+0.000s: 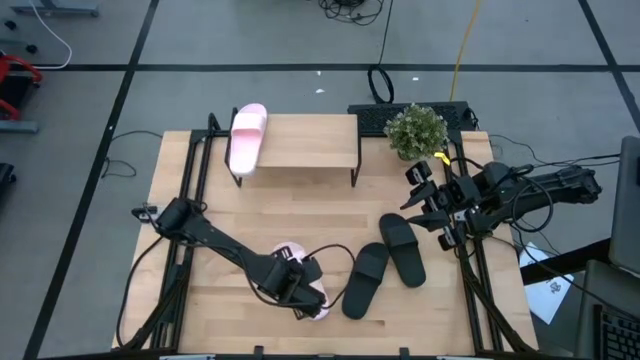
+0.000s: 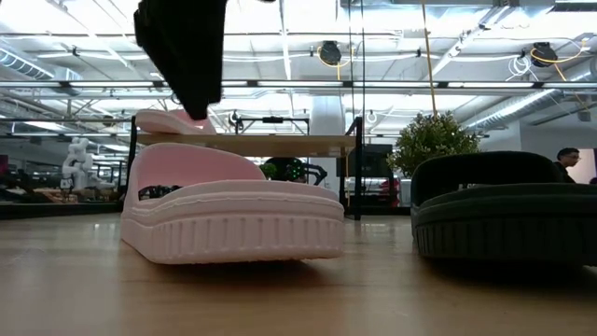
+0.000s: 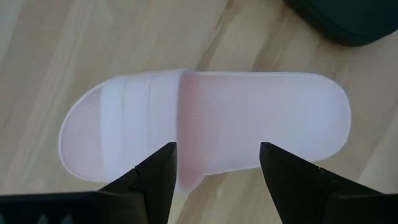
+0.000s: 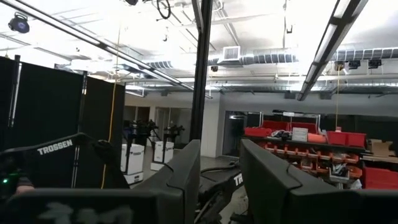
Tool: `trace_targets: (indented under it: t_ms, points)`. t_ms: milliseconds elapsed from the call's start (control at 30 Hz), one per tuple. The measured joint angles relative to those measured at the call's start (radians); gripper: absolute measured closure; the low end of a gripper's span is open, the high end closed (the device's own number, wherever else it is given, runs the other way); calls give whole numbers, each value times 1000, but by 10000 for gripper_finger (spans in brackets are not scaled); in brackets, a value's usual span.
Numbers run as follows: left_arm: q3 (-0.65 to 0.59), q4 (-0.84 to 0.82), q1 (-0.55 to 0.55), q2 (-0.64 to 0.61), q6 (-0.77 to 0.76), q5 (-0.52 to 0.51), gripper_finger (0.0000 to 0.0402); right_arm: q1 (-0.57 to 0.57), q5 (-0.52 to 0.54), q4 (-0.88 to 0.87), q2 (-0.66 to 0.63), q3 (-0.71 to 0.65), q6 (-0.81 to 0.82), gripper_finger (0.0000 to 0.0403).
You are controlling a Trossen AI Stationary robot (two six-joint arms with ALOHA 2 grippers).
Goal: Pick and place slides into the shelf
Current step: Put the pink slipper on the shelf
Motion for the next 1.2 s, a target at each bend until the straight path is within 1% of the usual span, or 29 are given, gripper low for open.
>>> trace_targets:
  t_ms: [200, 500, 700, 833, 900, 1000, 1100, 1200]
  points:
    - [0, -62, 3, 19, -13, -24, 176, 0, 0, -11, -9, 1, 1, 298]
    - [0, -99, 7, 75, -20, -14, 176, 4, 0, -19, -14, 1, 1, 298]
    - [0, -199, 5, 97, -173, -38, 177, 27, 0, -28, -14, 1, 1, 298]
    - [0, -235, 1, 96, -219, -87, 184, 40, 0, -31, -14, 1, 1, 298]
    - [0, -252, 1, 96, -220, -93, 201, 48, 1, -31, -14, 1, 1, 298]
    - [-1, -251, 1, 96, -218, -95, 243, 58, 1, -31, -14, 1, 1, 298]
    - [-1, -256, 2, 96, -219, -95, 304, 69, 1, -31, -14, 1, 0, 298]
    - [-1, -258, 2, 96, -215, -97, 377, 71, 1, -31, -14, 1, -4, 298]
